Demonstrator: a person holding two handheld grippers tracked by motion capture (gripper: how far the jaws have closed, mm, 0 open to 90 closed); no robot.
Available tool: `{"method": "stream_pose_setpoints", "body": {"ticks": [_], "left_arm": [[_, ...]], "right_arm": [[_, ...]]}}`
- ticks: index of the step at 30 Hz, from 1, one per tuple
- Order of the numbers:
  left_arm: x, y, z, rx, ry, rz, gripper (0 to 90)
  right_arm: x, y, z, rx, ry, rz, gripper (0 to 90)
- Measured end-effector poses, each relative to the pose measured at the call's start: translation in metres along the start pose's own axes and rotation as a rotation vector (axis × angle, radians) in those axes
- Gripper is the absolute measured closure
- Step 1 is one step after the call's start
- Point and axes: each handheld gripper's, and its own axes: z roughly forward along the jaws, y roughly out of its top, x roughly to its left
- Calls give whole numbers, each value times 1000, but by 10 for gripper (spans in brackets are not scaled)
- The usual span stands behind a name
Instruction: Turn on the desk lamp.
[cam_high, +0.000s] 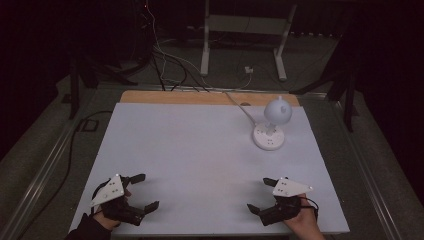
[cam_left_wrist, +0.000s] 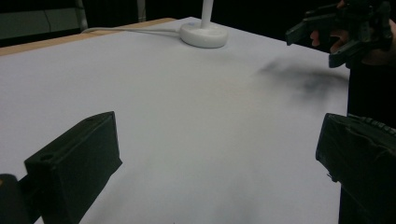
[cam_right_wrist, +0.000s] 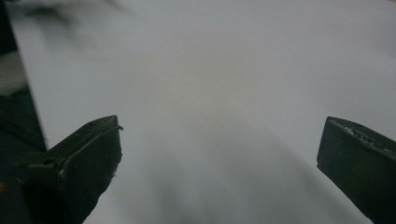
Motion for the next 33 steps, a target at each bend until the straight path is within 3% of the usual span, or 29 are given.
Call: {"method": "stream_pose_setpoints", "body": {"ticks": [11,18,33], "left_arm": [[0,0,0,1,-3,-1,3],[-1,0,0,-1,-6,-3,4],[0,1,0,-3,-10,-8,3]], "right_arm": [[3,26,-8,-17,22,2,0],[-5,41,-12,-52,2,-2,0],[-26,57,-20,-68,-54,12,0]]}}
